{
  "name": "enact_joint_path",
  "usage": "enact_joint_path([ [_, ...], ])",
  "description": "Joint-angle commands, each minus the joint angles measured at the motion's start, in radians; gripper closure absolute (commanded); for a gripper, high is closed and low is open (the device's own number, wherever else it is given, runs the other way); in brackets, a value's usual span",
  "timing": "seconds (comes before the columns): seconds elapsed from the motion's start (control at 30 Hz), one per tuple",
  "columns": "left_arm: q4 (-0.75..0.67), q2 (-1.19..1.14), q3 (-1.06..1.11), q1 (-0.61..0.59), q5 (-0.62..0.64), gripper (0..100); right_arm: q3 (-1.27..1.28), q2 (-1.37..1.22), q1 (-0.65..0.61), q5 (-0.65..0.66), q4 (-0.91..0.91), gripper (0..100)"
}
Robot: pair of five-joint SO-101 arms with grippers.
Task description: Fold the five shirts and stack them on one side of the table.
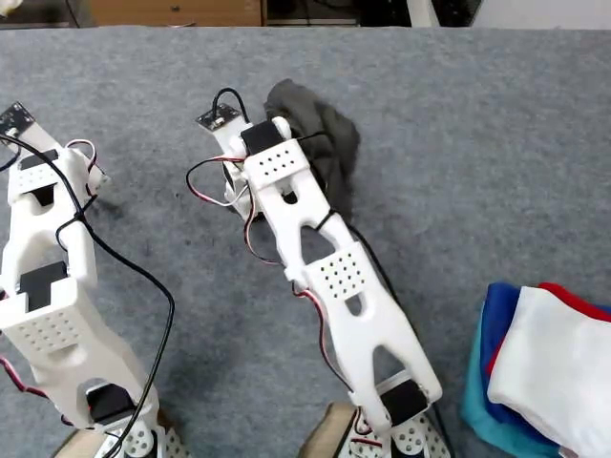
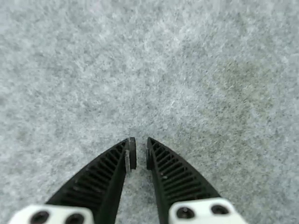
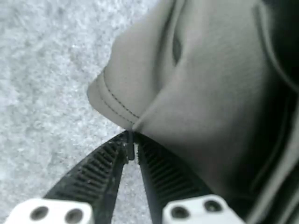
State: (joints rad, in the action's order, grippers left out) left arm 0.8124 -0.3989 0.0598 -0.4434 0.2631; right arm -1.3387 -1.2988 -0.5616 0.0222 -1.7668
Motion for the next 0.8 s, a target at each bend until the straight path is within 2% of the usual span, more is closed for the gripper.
enact_joint_path([
  [0.0,-0.015,0.007,-0.041,0.0,0.006,95,0.008,-0.027,-0.019,0.008,-0.017,96.9],
  [0.77,-0.034,0.007,-0.037,0.0,0.006,95,0.008,-0.027,-0.019,0.008,-0.017,96.9],
])
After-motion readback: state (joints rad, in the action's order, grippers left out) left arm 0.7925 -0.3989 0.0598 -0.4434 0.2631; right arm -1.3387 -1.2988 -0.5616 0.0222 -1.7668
